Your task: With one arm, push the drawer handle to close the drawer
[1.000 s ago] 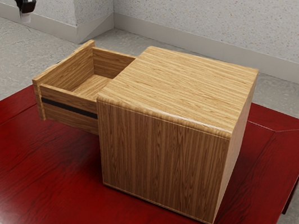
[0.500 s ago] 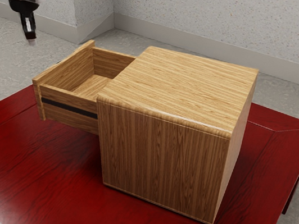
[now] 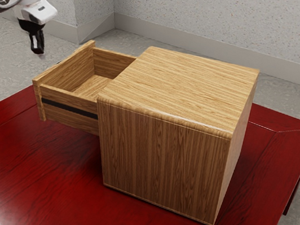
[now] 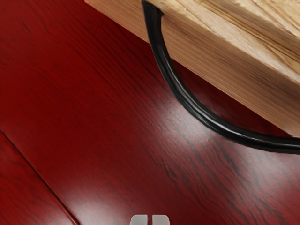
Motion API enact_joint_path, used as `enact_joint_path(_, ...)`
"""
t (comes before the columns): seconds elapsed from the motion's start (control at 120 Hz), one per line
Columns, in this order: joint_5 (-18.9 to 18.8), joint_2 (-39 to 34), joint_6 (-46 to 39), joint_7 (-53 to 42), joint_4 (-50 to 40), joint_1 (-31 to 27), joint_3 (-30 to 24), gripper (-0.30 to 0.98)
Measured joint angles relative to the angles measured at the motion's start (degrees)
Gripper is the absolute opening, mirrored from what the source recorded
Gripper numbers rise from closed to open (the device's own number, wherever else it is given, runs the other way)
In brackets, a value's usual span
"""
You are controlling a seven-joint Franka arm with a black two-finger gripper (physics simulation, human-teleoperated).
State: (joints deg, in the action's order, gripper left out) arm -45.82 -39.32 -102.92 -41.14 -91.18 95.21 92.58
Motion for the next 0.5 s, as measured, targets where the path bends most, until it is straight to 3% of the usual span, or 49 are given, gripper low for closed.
enact_joint_path(0.167, -0.2, -3.7, -2.9, -2.8, -0.2, 2.0, 0.7, -0.10)
enact_joint_path(0.5, 0.1, -4.0, -4.4, -6.7, -2.9, 3.7, 0.6, -0.10)
